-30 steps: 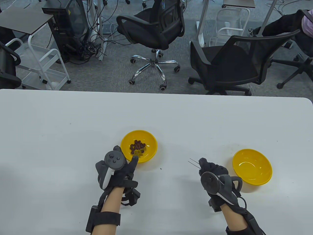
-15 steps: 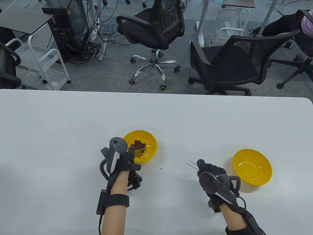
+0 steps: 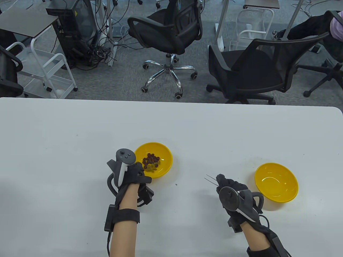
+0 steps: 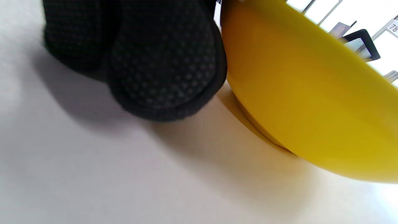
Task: Pick raisins with tweezers into bowl
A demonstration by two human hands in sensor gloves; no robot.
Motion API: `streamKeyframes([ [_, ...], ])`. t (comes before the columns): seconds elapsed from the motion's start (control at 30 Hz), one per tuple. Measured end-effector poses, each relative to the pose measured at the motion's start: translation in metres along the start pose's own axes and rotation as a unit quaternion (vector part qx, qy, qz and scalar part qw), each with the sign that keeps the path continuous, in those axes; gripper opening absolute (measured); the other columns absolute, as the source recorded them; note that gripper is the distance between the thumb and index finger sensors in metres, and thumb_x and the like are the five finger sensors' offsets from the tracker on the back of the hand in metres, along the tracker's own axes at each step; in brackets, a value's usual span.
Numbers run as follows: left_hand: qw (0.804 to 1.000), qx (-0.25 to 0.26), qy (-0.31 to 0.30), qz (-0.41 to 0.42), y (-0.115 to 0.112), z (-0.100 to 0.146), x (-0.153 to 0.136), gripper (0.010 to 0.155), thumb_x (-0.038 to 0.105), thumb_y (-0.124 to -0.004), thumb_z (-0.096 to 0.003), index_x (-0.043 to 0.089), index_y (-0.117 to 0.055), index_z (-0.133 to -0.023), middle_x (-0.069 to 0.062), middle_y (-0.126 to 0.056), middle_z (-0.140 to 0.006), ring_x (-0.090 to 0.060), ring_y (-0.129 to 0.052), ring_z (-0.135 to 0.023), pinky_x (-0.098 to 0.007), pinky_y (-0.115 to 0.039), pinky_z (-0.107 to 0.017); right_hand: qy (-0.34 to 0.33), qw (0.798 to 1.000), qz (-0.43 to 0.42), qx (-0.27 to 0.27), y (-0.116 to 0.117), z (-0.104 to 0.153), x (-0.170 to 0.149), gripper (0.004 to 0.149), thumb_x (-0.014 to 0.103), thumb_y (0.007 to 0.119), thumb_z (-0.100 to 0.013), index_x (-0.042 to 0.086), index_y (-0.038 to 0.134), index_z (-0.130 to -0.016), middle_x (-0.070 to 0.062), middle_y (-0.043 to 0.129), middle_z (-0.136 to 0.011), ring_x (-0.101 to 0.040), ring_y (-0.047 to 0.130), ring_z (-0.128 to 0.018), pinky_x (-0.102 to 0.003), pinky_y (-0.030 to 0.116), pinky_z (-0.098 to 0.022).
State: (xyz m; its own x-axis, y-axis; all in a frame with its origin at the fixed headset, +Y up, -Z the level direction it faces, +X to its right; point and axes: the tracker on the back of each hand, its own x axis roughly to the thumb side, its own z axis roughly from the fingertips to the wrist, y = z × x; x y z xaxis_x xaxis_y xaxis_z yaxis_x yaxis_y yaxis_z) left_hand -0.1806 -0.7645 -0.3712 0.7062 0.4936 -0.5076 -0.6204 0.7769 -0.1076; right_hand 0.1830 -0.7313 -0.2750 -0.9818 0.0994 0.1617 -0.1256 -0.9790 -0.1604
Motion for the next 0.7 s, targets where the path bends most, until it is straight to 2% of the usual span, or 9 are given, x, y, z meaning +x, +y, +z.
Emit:
streamKeyframes([
  [0.1, 1.000, -0.002, -0.004, -0.001, 0.001, 0.000, 0.001, 0.055, 0.031, -0.059, -0.0570, -0.010, -0.057, -0.095, -0.007, -0.108, -0.048, -0.006, -0.111, -0.020, -0.038, -0.092, -0.034, 0.000, 1.000, 0.002, -0.001, 0.000, 0.000, 0.000, 0.054, 0.032, 0.073, -0.044, 0.012, 0.072, -0.093, -0.007, 0.087, -0.070, -0.019, 0.099, -0.049, -0.052, 0.075, -0.055],
  [0.23, 0.999, -0.016, -0.010, 0.027, 0.002, 0.001, -0.001, 0.052, 0.029, -0.058, -0.0571, -0.008, -0.057, -0.094, -0.011, -0.108, -0.051, -0.007, -0.113, -0.022, -0.039, -0.092, -0.035, 0.000, 1.000, 0.000, -0.002, 0.001, 0.000, -0.001, 0.054, 0.033, 0.074, -0.043, 0.012, 0.072, -0.093, -0.007, 0.087, -0.071, -0.019, 0.099, -0.049, -0.052, 0.076, -0.055],
  [0.4, 0.999, 0.000, -0.030, 0.026, 0.003, 0.007, -0.001, 0.051, 0.028, -0.058, -0.0569, -0.008, -0.057, -0.093, -0.011, -0.107, -0.052, -0.006, -0.112, -0.022, -0.039, -0.091, -0.036, 0.005, 1.000, 0.000, -0.001, 0.001, 0.001, -0.002, 0.055, 0.031, 0.075, -0.043, 0.011, 0.071, -0.094, -0.008, 0.087, -0.071, -0.019, 0.100, -0.049, -0.052, 0.076, -0.055],
  [0.53, 0.998, 0.002, -0.052, 0.039, 0.007, 0.017, 0.002, 0.051, 0.028, -0.058, -0.0568, -0.007, -0.057, -0.094, -0.011, -0.106, -0.053, -0.006, -0.111, -0.021, -0.040, -0.091, -0.036, 0.011, 1.000, -0.006, -0.005, -0.002, 0.001, -0.004, 0.055, 0.031, 0.076, -0.043, 0.012, 0.072, -0.094, -0.008, 0.087, -0.072, -0.019, 0.100, -0.051, -0.052, 0.076, -0.055],
  [0.7, 0.994, -0.020, -0.095, 0.044, 0.007, 0.037, 0.010, 0.052, 0.029, -0.058, -0.0569, -0.007, -0.057, -0.094, -0.011, -0.105, -0.054, -0.007, -0.111, -0.021, -0.040, -0.091, -0.036, 0.012, 1.000, -0.014, -0.016, -0.007, 0.002, -0.005, 0.054, 0.033, 0.077, -0.042, 0.017, 0.073, -0.095, -0.007, 0.088, -0.074, -0.018, 0.100, -0.051, -0.051, 0.075, -0.056],
])
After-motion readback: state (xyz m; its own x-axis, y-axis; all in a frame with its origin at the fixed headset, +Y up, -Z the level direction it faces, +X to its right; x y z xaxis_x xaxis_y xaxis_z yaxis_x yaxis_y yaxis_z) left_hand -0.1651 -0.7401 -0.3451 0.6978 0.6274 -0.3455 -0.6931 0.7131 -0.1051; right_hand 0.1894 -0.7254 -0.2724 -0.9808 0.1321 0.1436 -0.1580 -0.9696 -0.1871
